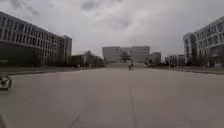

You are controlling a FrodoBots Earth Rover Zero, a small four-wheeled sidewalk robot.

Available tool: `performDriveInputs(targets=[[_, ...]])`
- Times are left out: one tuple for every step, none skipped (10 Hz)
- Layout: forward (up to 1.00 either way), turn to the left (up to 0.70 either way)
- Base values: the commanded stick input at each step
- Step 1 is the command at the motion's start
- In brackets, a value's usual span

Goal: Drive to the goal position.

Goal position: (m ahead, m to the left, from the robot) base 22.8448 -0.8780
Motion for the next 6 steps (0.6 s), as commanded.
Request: performDriveInputs(targets=[[0.7,-0.01],[0.7,-0.01],[0.7,-0.01],[0.7,-0.01],[0.7,-0.01],[0.7,-0.01]])
